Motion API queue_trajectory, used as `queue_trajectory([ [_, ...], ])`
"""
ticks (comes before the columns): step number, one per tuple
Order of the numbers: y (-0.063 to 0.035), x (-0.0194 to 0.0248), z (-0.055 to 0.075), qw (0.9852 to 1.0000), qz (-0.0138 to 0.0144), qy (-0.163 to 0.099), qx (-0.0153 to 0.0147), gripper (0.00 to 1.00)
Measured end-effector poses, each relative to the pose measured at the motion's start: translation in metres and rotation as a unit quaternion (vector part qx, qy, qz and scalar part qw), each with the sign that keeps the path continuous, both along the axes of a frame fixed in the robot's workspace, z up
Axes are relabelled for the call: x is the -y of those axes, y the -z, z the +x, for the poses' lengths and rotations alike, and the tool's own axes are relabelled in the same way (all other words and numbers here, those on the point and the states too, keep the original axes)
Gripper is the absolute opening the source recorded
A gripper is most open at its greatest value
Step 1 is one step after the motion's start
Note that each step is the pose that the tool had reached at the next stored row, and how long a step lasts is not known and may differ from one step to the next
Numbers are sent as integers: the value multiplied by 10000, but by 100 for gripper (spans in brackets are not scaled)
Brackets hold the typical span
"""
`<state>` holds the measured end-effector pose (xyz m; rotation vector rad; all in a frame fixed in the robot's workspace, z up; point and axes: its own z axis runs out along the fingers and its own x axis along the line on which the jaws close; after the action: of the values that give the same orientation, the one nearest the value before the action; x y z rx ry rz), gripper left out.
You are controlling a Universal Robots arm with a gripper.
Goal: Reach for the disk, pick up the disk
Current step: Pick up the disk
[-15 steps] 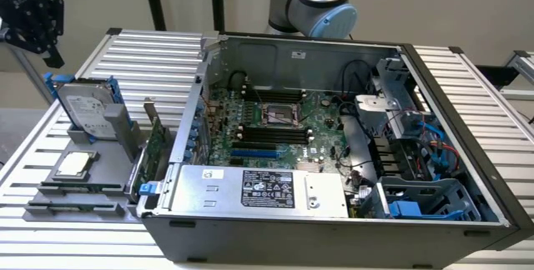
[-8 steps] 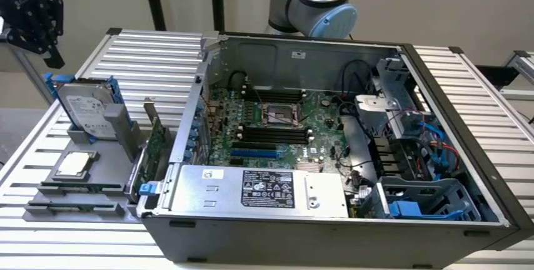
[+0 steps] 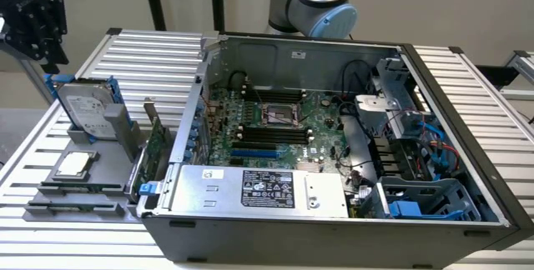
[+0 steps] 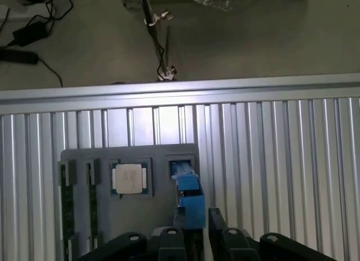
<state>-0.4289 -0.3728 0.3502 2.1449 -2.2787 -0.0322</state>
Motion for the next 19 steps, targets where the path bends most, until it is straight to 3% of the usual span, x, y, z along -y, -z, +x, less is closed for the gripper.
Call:
queue_trajectory([
  [5,35,0,0,10000,-18,-41,1,54],
  [19,263,0,0,9999,-95,-116,1,54],
])
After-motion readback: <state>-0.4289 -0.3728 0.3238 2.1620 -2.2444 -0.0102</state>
